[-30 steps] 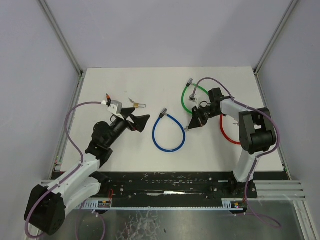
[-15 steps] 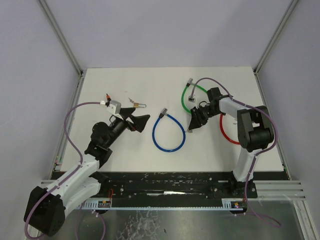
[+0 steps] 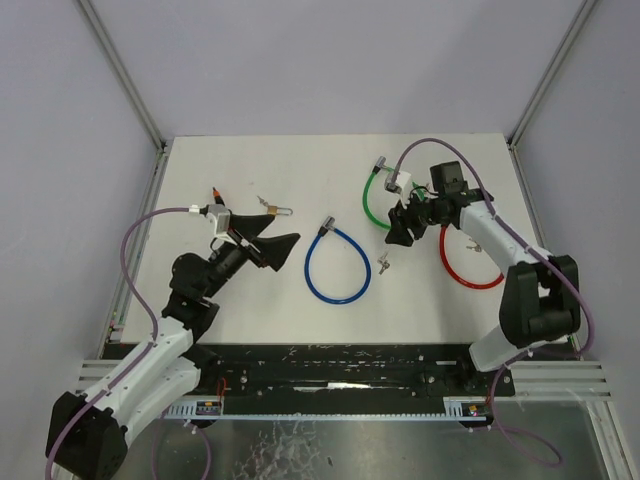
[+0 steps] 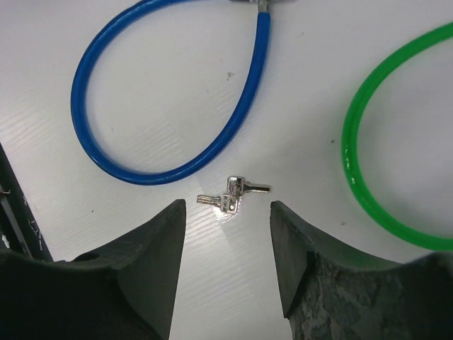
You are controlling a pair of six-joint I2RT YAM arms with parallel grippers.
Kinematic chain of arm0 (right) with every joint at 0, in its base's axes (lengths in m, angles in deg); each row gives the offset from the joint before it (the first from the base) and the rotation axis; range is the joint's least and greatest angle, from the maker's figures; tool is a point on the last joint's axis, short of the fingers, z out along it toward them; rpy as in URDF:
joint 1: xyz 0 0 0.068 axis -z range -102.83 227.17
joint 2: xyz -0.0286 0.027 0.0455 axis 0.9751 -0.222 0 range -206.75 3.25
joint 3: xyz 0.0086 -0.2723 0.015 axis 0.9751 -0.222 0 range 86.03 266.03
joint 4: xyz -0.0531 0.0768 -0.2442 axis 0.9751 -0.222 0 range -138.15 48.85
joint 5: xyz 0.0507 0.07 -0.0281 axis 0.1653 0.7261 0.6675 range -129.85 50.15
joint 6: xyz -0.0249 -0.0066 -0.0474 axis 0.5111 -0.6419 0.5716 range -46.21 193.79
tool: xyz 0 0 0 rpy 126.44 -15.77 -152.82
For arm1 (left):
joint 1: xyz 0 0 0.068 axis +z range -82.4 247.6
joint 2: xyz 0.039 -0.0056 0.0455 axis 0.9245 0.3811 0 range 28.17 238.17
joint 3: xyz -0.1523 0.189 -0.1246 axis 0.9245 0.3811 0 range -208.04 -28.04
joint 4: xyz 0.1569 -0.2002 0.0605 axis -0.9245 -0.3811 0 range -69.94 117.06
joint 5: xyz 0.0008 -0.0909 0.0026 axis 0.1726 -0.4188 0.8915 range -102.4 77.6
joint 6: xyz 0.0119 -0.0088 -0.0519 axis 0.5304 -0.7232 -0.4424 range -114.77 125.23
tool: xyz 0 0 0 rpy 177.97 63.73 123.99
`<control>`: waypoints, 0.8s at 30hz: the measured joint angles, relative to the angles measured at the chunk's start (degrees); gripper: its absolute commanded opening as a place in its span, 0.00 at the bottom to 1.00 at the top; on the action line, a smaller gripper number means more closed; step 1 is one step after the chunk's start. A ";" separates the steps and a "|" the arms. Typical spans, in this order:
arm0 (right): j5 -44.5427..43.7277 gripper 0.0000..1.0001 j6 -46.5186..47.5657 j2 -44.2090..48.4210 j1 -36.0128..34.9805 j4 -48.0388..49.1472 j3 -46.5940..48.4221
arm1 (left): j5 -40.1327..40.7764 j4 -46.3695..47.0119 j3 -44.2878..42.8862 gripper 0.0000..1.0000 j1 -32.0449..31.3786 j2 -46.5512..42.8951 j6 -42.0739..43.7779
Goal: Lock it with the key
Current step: Place the key at the center of the board, then reset both arms
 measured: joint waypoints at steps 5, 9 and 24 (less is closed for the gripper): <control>-0.72 0.69 4.72 8.09 0.00 0.33 -1.64 | -1.62 0.17 -0.07 1.00 0.00 -1.60 -1.97; -2.89 0.85 6.86 14.67 0.07 1.31 -2.56 | -1.60 -1.66 -2.21 1.00 0.00 -2.03 -2.19; -14.16 1.00 -10.95 23.67 0.33 -0.35 20.87 | 3.80 -24.04 -34.34 1.00 0.00 6.93 0.37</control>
